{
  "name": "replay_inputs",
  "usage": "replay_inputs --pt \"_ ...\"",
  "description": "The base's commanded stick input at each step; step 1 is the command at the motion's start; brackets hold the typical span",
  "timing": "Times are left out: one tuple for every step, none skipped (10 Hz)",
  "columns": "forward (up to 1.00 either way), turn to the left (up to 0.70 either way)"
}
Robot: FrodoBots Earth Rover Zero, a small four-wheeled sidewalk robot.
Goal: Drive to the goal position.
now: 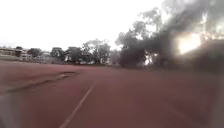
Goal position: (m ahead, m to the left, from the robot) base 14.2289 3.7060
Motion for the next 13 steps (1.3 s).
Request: replay_inputs --pt "0.7 -0.34" --pt "0.7 -0.34" --pt "0.7 -0.22" --pt "0.7 -0.01" --pt "0.7 0.0" --pt "0.7 0.0" --pt "0.7 0.0" --pt "0.7 0.0" --pt "0.7 0.0" --pt "0.7 0.0" --pt "0.7 0.0" --pt "0.7 0.0" --pt "0.7 0.0"
